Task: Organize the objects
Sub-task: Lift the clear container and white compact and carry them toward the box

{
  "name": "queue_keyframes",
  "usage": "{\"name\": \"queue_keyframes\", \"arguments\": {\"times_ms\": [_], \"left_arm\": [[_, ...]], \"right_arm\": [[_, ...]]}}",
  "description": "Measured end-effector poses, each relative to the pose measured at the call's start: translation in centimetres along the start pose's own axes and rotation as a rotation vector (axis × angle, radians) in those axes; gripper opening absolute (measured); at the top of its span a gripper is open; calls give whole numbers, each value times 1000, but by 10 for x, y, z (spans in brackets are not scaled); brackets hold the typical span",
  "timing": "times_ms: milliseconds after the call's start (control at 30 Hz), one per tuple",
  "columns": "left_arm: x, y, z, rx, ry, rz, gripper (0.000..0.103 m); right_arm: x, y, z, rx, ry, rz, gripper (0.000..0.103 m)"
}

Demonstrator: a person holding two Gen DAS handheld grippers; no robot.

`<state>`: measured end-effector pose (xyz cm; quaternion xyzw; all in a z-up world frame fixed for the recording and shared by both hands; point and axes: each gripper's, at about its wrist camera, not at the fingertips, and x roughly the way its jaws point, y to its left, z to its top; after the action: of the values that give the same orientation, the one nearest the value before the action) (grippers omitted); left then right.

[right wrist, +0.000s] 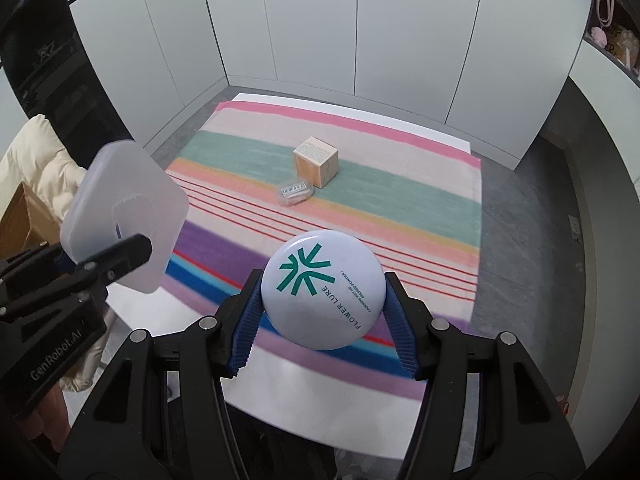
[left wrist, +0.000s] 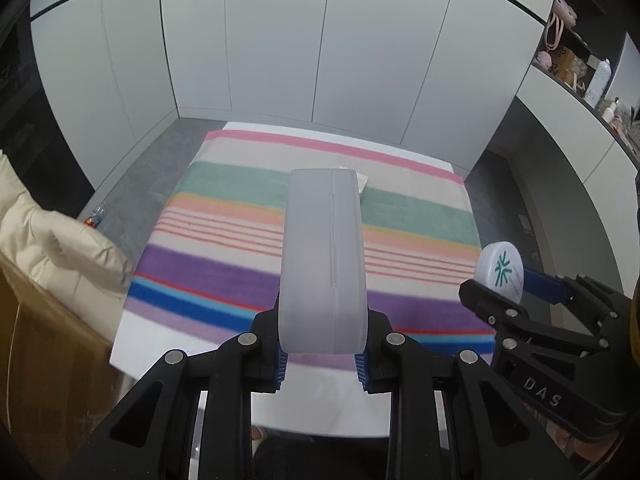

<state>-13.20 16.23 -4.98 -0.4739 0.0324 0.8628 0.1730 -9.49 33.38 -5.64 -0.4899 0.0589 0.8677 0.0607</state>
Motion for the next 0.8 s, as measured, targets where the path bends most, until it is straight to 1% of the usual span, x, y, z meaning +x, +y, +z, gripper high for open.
{"name": "queue_keyframes", "arguments": {"times_ms": [167, 267, 400, 467, 533, 600, 700, 800], "left_arm": [[-22, -3, -13, 8, -24, 5, 27], [-31, -3, -22, 16, -37, 16, 27], [-38, 2, -29, 3, -42, 0, 27], [-43, 4, -33, 13, -64, 11, 27], [-47, 9, -34, 19, -79, 27, 27], [-52, 18, -34, 2, -83, 21, 27], [-61, 27, -34, -4, -118, 55, 27], [-64, 36, -35, -19, -128, 59, 27]], "right_arm": [[-23, -4, -15, -10, -8, -4, 60], [-35, -6, -21, -16, -21, 10, 60], [-42, -3, -28, -44, -40, 19, 60], [-42, -1, -28, -34, -34, 34, 60], [-47, 0, -28, -29, -46, 65, 60], [-48, 5, -27, -46, -43, 66, 60], [-52, 16, -25, -72, -53, 65, 60], [-57, 26, -23, -87, -67, 56, 60]]}}
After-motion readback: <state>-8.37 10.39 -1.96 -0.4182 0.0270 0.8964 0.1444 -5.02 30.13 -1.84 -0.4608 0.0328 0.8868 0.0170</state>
